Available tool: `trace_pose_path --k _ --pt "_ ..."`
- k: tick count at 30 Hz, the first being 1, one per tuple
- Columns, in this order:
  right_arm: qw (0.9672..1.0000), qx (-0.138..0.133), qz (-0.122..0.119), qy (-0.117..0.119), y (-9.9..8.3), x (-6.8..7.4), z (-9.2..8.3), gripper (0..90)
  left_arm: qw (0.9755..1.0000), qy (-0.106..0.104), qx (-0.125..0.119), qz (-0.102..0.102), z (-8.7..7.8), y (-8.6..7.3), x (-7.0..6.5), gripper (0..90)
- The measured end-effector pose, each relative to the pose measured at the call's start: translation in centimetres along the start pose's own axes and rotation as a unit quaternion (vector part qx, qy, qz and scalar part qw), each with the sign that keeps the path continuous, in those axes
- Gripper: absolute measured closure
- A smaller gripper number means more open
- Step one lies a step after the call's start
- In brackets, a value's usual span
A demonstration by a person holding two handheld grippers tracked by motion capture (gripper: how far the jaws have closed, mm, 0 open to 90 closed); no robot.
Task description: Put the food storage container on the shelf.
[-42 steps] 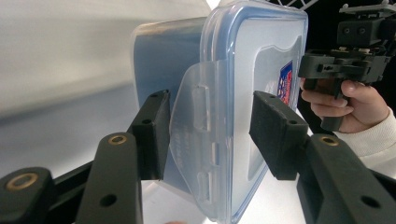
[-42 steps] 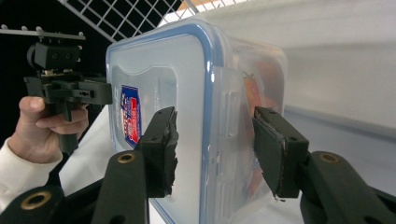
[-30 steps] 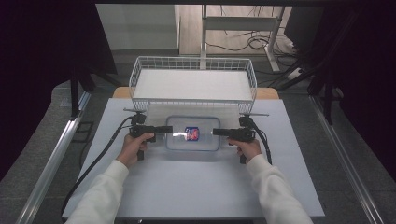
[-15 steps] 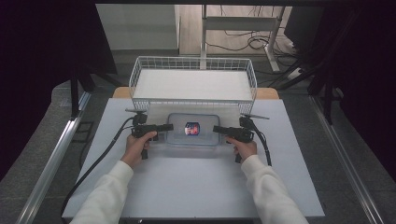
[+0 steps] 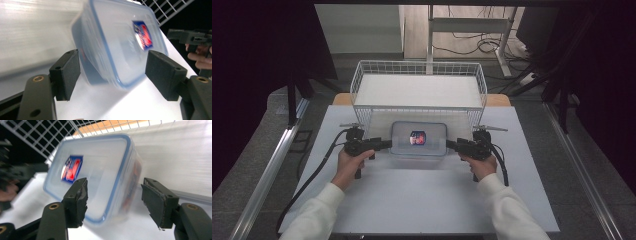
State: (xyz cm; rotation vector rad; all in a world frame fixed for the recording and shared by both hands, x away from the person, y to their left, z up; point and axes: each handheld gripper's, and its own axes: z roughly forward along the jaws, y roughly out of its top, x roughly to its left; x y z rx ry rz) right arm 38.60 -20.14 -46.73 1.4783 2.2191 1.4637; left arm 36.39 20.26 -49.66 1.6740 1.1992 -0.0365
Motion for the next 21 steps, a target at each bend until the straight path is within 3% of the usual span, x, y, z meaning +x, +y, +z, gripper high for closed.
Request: trace_pose_path --k 1,2,7,10,13,15,17,18,19,21 --pt "0.9993 0.002 -0.036 -0.011 -0.4 0.7 -1.0 42.0 0.9999 0.005 0.001 0.011 -0.3 -0.4 -0.4 27.8" --pt "0.9993 0.002 -0.036 -0.011 -0.4 0.7 -1.0 42.0 0.9997 0.010 0.004 0.022 -0.7 -0.8 -0.8 27.8" --pt "0.9918 0.022 -0.123 -0.027 -2.7 2.4 -3.3 52.0 0.9967 0.018 0.028 0.074 -2.2 -3.1 -2.7 27.7" --pt "0.9902 0.027 -0.135 -0.022 -3.6 2.6 -3.8 56.4 0.9942 0.023 0.038 0.099 -3.2 -4.5 -3.6 27.6" --pt "0.9871 0.047 -0.152 -0.016 -5.2 3.1 -4.1 65.3 0.9930 0.026 0.044 0.106 -4.3 -5.9 -4.3 27.5" --pt "0.9861 0.051 -0.158 -0.014 -5.4 3.3 -4.0 67.6 0.9921 0.033 0.044 0.113 -4.5 -6.2 -4.5 27.4" --pt "0.9828 0.062 -0.173 -0.008 -5.8 4.2 -3.6 74.5 0.9919 0.033 0.042 0.115 -4.9 -6.7 -4.9 27.2" --pt "0.9828 0.062 -0.173 -0.008 -5.8 4.2 -3.6 74.5 0.9917 0.033 0.043 0.117 -5.1 -6.9 -5.0 27.2" --pt "0.9801 0.073 -0.184 -0.001 -5.9 4.7 -3.1 79.6 0.9912 0.034 0.044 0.120 -5.2 -7.1 -5.2 27.0" --pt "0.9790 0.076 -0.189 0.003 -6.0 5.0 -2.7 81.9 0.9902 0.040 0.046 0.126 -5.4 -7.4 -5.5 27.0"
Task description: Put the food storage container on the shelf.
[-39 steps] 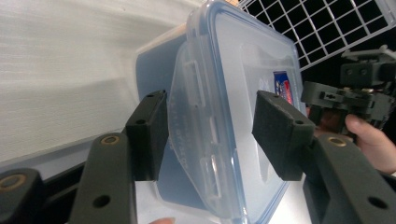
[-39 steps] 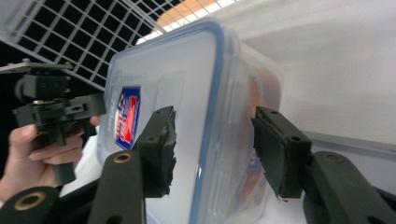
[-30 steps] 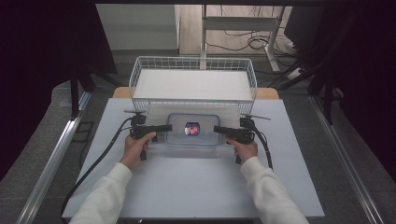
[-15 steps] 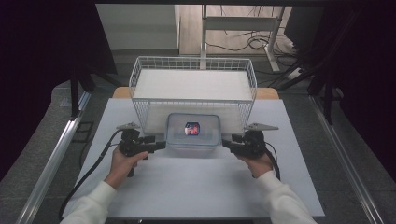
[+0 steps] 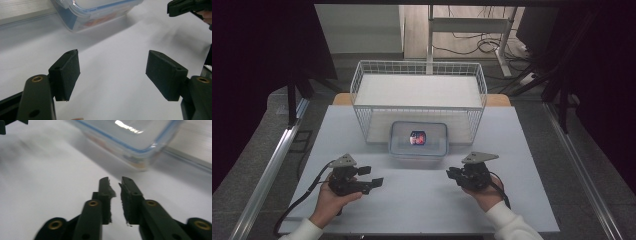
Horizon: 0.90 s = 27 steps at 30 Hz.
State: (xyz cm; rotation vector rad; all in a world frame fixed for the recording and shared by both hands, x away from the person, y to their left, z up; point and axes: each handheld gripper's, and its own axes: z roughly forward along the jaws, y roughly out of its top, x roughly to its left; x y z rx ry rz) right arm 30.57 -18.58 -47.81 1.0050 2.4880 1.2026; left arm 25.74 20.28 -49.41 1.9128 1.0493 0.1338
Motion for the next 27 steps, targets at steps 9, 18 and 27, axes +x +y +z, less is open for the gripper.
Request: trace_pose_path --k 9,18,27 --pt "0.9989 0.026 -0.038 0.008 1.1 2.0 3.2 88.8 0.9999 0.014 0.010 0.002 0.1 -0.5 -0.5 27.1" --pt "0.9981 0.039 -0.047 -0.008 2.5 2.5 7.3 88.9 0.9995 0.018 0.024 0.007 0.6 -0.7 -0.7 27.1" --pt "0.9963 0.047 -0.063 -0.034 3.3 2.6 10.5 88.9 0.9992 0.026 0.026 0.014 0.5 -0.8 -0.8 27.1"
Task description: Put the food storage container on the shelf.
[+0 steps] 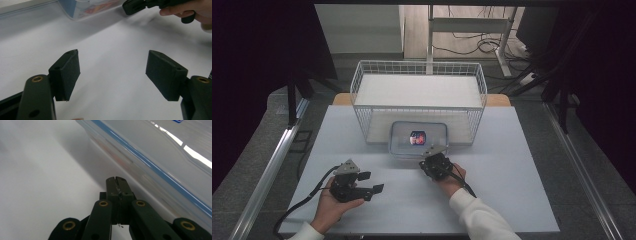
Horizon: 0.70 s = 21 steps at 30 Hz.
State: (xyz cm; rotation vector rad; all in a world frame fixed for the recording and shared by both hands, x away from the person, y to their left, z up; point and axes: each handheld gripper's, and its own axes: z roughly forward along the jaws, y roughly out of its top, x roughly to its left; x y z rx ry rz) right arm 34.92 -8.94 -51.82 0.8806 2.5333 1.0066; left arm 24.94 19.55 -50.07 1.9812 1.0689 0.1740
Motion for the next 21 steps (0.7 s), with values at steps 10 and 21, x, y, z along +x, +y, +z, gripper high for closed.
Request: trace_pose_path --k 10,21 --pt "0.9997 -0.005 0.007 -0.021 0.4 -0.4 0.7 88.9 1.0000 -0.002 0.001 0.000 0.1 0.0 -0.1 27.1" --pt "0.9990 -0.027 0.012 -0.033 1.5 -0.7 0.4 89.0 1.0000 -0.001 0.006 -0.002 0.1 -0.1 -0.1 26.9"
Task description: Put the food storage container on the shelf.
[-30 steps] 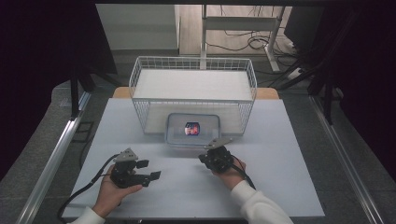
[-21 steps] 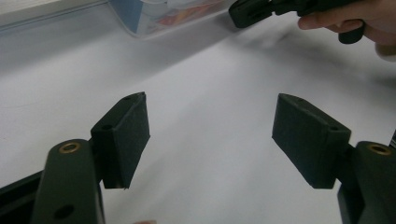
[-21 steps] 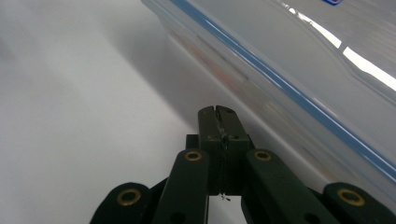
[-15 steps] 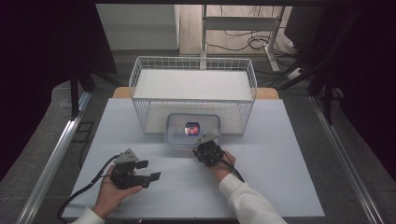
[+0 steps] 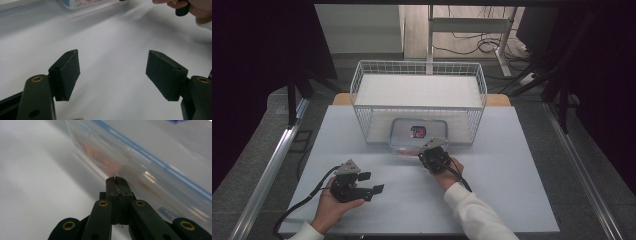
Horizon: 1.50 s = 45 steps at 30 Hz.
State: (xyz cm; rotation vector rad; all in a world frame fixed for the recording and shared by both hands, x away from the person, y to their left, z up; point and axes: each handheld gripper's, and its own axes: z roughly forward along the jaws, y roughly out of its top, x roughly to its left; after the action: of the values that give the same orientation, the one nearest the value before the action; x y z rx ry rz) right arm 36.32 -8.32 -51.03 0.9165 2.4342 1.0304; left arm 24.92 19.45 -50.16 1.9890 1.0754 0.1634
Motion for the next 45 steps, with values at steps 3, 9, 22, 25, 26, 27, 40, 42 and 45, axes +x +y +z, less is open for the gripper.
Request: trace_pose_path --k 3,9,22,25,26,27,40,42,45 --pt "1.0000 -0.002 0.004 -0.004 0.2 -0.2 0.1 89.0 1.0000 0.001 0.001 0.001 0.0 0.0 0.0 26.8" --pt "0.9998 -0.006 0.021 -0.006 0.6 -0.9 0.6 89.0 1.0000 0.001 0.001 0.001 0.0 0.0 0.0 26.7" --pt "0.9989 -0.006 0.041 -0.020 2.0 -2.3 2.2 89.0 1.0000 0.001 0.007 0.003 0.2 0.0 0.1 26.6" --pt "0.9988 -0.007 0.043 -0.023 2.3 -2.5 2.4 89.0 1.0000 0.002 0.006 0.003 0.1 0.0 0.1 26.6" --pt "0.9987 -0.007 0.045 -0.025 2.4 -2.6 2.6 89.0 1.0000 0.002 0.006 0.003 0.1 0.0 0.1 26.6" --pt "0.9985 -0.006 0.047 -0.026 2.5 -2.8 2.7 89.0 1.0000 0.002 0.006 0.003 0.1 0.0 0.1 26.6" --pt "0.9971 -0.003 0.069 -0.034 3.7 -3.5 3.9 89.0 1.0000 0.003 0.008 0.005 0.2 -0.1 0.2 26.6" --pt "0.9968 -0.003 0.072 -0.035 3.8 -3.5 4.0 88.9 1.0000 0.003 0.008 0.005 0.2 -0.1 0.2 26.6" --pt "0.9968 -0.002 0.071 -0.035 3.8 -3.6 4.1 89.0 0.9999 0.003 0.008 0.006 0.2 -0.1 0.2 26.6"
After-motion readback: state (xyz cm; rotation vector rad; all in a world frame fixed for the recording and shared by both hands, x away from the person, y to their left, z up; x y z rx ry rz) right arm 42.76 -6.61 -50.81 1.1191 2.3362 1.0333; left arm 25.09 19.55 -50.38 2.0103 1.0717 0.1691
